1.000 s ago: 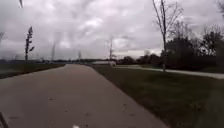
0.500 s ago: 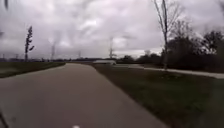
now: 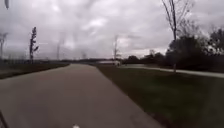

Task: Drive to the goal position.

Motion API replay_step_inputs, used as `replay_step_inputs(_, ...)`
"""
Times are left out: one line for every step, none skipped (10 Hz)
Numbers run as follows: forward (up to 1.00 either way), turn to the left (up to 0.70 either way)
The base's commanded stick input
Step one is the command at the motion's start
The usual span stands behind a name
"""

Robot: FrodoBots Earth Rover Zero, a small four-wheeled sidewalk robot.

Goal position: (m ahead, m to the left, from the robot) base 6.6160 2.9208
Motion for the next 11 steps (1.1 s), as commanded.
replay_step_inputs(0.70,0.35)
replay_step_inputs(0.70,0.28)
replay_step_inputs(0.70,0.16)
replay_step_inputs(0.70,0.00)
replay_step_inputs(0.70,0.00)
replay_step_inputs(0.70,0.01)
replay_step_inputs(0.70,0.12)
replay_step_inputs(0.70,0.27)
replay_step_inputs(0.70,0.35)
replay_step_inputs(0.70,0.35)
replay_step_inputs(0.70,0.35)
